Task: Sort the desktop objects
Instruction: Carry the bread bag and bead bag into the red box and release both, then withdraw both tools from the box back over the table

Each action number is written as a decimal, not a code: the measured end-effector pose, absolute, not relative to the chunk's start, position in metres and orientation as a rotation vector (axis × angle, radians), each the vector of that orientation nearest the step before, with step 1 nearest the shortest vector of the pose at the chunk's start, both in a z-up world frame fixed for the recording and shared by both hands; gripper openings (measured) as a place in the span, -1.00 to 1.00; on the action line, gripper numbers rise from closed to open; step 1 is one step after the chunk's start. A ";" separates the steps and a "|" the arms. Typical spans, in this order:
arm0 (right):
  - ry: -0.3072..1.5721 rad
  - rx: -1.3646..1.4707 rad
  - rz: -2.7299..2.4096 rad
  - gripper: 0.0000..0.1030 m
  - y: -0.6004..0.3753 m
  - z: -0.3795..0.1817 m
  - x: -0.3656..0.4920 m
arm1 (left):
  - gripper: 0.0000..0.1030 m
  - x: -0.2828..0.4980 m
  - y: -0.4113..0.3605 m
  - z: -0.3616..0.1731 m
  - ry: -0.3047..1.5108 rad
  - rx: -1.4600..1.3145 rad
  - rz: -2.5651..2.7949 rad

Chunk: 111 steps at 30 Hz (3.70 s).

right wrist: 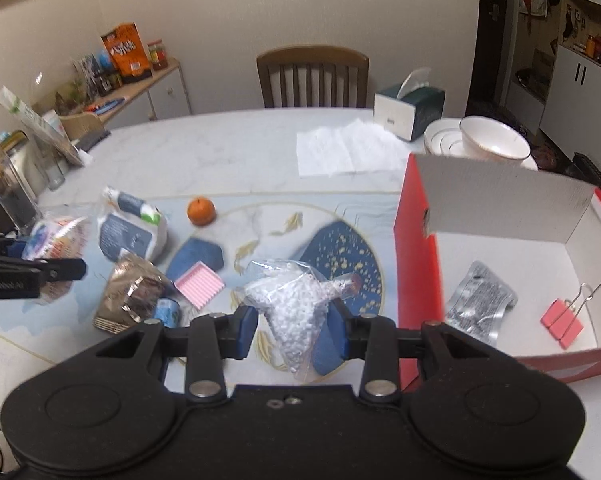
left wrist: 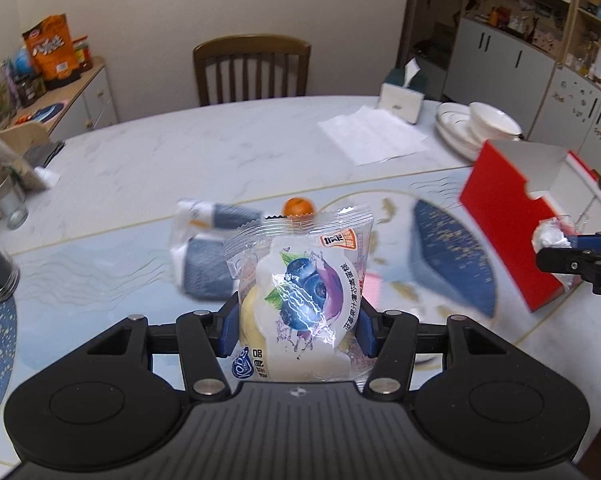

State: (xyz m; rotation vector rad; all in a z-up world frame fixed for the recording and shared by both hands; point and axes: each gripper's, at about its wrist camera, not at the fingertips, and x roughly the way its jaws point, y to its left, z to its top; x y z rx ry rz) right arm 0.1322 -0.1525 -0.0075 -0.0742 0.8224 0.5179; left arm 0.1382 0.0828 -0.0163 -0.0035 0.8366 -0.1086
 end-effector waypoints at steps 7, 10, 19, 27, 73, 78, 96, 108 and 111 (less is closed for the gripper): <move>0.780 -0.061 0.530 -0.30 -0.183 0.014 0.140 | 0.05 0.140 0.037 0.004 0.804 0.023 -0.161; 0.766 -0.062 0.524 -0.30 -0.197 0.019 0.149 | 0.05 0.143 0.013 0.012 0.787 0.039 -0.193; 0.761 -0.076 0.516 -0.30 -0.243 0.021 0.174 | 0.05 0.160 -0.064 0.025 0.754 0.081 -0.284; 0.771 -0.075 0.477 -0.30 -0.290 0.012 0.196 | 0.05 0.182 -0.133 0.022 0.757 0.116 -0.334; 1.075 -0.366 0.490 -0.33 -0.334 -0.091 0.336 | 0.06 0.300 -0.288 -0.090 1.142 0.386 -0.402; 1.089 -0.377 0.488 -0.30 -0.333 -0.093 0.336 | 0.06 0.303 -0.287 -0.090 1.154 0.373 -0.405; 1.006 -0.314 0.539 0.20 -0.345 -0.062 0.316 | 0.33 0.274 -0.266 -0.053 1.018 0.246 -0.435; 0.922 -0.173 0.611 0.34 -0.354 -0.019 0.279 | 0.52 0.243 -0.234 -0.027 0.933 0.127 -0.443; 0.895 -0.143 0.612 0.35 -0.354 -0.010 0.272 | 0.60 0.235 -0.224 -0.020 0.905 0.099 -0.451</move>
